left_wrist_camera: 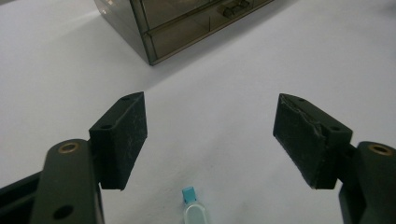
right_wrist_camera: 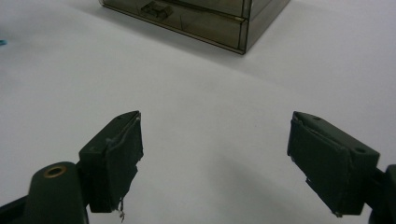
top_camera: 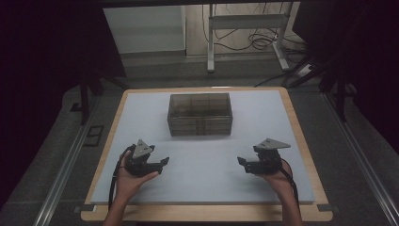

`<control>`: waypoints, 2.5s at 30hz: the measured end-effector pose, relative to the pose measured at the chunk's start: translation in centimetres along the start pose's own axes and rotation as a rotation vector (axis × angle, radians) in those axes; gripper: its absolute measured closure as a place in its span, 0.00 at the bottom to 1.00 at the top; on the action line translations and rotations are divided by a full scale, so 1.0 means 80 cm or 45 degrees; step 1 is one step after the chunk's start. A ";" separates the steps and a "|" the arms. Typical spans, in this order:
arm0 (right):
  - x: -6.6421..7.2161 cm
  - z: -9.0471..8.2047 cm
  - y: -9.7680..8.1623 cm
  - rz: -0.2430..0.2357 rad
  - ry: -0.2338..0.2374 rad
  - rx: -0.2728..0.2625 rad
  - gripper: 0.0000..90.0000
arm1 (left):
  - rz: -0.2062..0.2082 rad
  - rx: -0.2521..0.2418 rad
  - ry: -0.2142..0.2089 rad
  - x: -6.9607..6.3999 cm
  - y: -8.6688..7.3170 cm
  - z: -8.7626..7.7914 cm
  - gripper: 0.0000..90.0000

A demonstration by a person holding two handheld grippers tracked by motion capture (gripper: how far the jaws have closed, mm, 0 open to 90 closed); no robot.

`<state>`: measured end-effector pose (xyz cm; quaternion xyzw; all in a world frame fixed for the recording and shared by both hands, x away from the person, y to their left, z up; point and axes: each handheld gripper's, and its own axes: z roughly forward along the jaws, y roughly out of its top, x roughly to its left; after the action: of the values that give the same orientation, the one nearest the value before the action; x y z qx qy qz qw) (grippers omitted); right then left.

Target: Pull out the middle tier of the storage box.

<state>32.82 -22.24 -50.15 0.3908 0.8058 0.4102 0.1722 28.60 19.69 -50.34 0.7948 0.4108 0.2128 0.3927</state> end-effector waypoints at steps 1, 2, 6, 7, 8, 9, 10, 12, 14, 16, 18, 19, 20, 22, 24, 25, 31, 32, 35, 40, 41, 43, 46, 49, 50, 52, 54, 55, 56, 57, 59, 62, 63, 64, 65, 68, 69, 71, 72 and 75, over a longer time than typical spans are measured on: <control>0.000 0.000 0.000 0.000 0.000 0.000 0.19 | 0.000 0.000 0.000 0.000 0.000 0.000 0.29; 0.002 -0.003 -0.001 -0.002 -0.002 -0.004 0.19 | 0.018 0.013 0.013 -0.003 0.003 0.001 0.29; 0.005 -0.012 -0.002 0.026 -0.017 -0.031 0.20 | 0.051 0.020 0.011 -0.007 0.007 0.000 0.28; 0.005 -0.013 -0.001 0.031 -0.020 -0.041 0.20 | 0.066 0.023 0.003 -0.007 0.008 -0.001 0.28; 0.005 -0.013 -0.001 0.031 -0.020 -0.041 0.20 | 0.066 0.023 0.003 -0.007 0.008 -0.001 0.28; 0.005 -0.014 -0.001 0.033 -0.021 -0.045 0.20 | 0.075 0.030 0.000 -0.006 0.008 -0.002 0.28; 0.006 -0.016 0.000 0.033 -0.025 -0.048 0.20 | 0.083 0.031 -0.013 -0.004 0.008 -0.004 0.27; 0.006 -0.016 0.000 0.029 -0.028 -0.054 0.21 | 0.082 0.026 -0.014 -0.002 0.008 -0.006 0.27; 0.008 -0.016 0.001 0.008 -0.038 -0.067 0.22 | 0.066 0.012 -0.009 0.002 0.010 -0.008 0.27; 0.009 -0.015 0.001 -0.006 -0.042 -0.068 0.23 | 0.066 0.007 0.000 0.003 0.013 -0.007 0.27; 0.010 -0.014 0.000 -0.008 -0.035 -0.065 0.23 | 0.080 0.008 0.013 0.001 0.015 -0.007 0.28; 0.010 -0.014 0.000 -0.005 -0.032 -0.070 0.23 | 0.091 0.012 0.023 0.000 0.017 -0.006 0.29; 0.011 -0.014 -0.001 -0.004 -0.028 -0.072 0.23 | 0.103 0.015 0.029 -0.001 0.019 -0.005 0.29; 0.011 -0.016 -0.002 -0.002 -0.029 -0.072 0.23 | 0.115 0.018 0.030 -0.003 0.022 -0.004 0.30; 0.011 -0.018 -0.004 0.003 -0.035 -0.069 0.23 | 0.126 0.016 0.036 -0.002 0.024 -0.003 0.30; 0.010 -0.019 -0.005 0.005 -0.039 -0.072 0.23 | 0.126 0.016 0.036 -0.002 0.024 -0.003 0.31; 0.008 -0.021 -0.008 0.012 -0.061 -0.068 0.23 | 0.125 0.015 0.062 0.004 0.025 -0.001 0.33; 0.008 -0.020 -0.008 0.011 -0.062 -0.067 0.23 | 0.126 0.014 0.073 0.005 0.025 -0.002 0.34; 0.009 -0.019 -0.008 0.010 -0.063 -0.061 0.23 | 0.132 0.012 0.088 0.006 0.026 -0.004 0.35; 0.012 -0.015 -0.008 -0.003 -0.070 -0.054 0.23 | 0.184 0.004 0.106 0.002 0.040 -0.007 0.35; 0.012 -0.015 -0.008 -0.003 -0.070 -0.054 0.23 | 0.184 0.004 0.106 0.002 0.040 -0.007 0.35; 0.012 -0.015 -0.008 0.000 -0.070 -0.058 0.23 | 0.189 0.010 0.114 0.003 0.046 -0.002 0.35; 0.012 -0.016 -0.009 0.000 -0.073 -0.054 0.23 | 0.198 0.014 0.131 0.006 0.049 0.000 0.36; 0.010 -0.016 -0.010 0.007 -0.079 -0.055 0.23 | 0.214 0.021 0.147 0.006 0.052 0.001 0.36; 0.009 -0.015 -0.010 0.009 -0.080 -0.055 0.23 | 0.218 0.018 0.151 0.006 0.053 0.000 0.36; 0.009 -0.015 -0.010 0.012 -0.083 -0.054 0.23 | 0.221 0.017 0.154 0.007 0.055 0.000 0.37; 0.009 -0.016 -0.010 0.013 -0.083 -0.056 0.23 | 0.230 0.025 0.168 0.008 0.057 0.001 0.37; 0.009 -0.016 -0.010 0.013 -0.083 -0.056 0.23 | 0.230 0.025 0.168 0.008 0.057 0.001 0.37; 0.009 -0.016 -0.010 0.012 -0.083 -0.057 0.23 | 0.234 0.023 0.171 0.009 0.058 0.000 0.37; 0.010 -0.016 -0.010 0.011 -0.083 -0.055 0.23 | 0.237 0.020 0.173 0.009 0.059 0.000 0.37; 0.010 -0.015 -0.010 0.009 -0.083 -0.048 0.23 | 0.251 0.019 0.182 0.008 0.063 0.000 0.37; 0.011 -0.014 -0.010 0.008 -0.081 -0.045 0.23 | 0.260 0.020 0.184 0.008 0.066 0.001 0.38; 0.011 -0.014 -0.010 0.008 -0.081 -0.044 0.23 | 0.260 0.020 0.184 0.008 0.066 0.001 0.38; 0.011 -0.014 -0.010 0.010 -0.081 -0.043 0.23 | 0.264 0.024 0.187 0.008 0.067 0.003 0.38; 0.011 -0.014 -0.010 0.010 -0.081 -0.043 0.23 | 0.264 0.024 0.187 0.008 0.067 0.003 0.38; 0.010 -0.014 -0.010 0.017 -0.087 -0.044 0.23 | 0.275 0.027 0.195 0.008 0.068 0.006 0.38; 0.010 -0.014 -0.011 0.017 -0.087 -0.044 0.23 | 0.277 0.024 0.198 0.008 0.068 0.007 0.38; 0.010 -0.014 -0.010 0.017 -0.086 -0.044 0.23 | 0.283 0.026 0.204 0.007 0.068 0.009 0.39; 0.010 -0.014 -0.010 0.016 -0.088 -0.044 0.23 | 0.305 0.020 0.226 0.007 0.069 0.014 0.39; 0.011 -0.013 -0.010 0.013 -0.087 -0.038 0.23 | 0.321 0.035 0.235 0.007 0.071 0.019 0.39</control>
<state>31.26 -22.42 -50.16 0.4063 0.7911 0.4095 0.2035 32.71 17.47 -46.67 0.8224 0.3449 0.3272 0.3125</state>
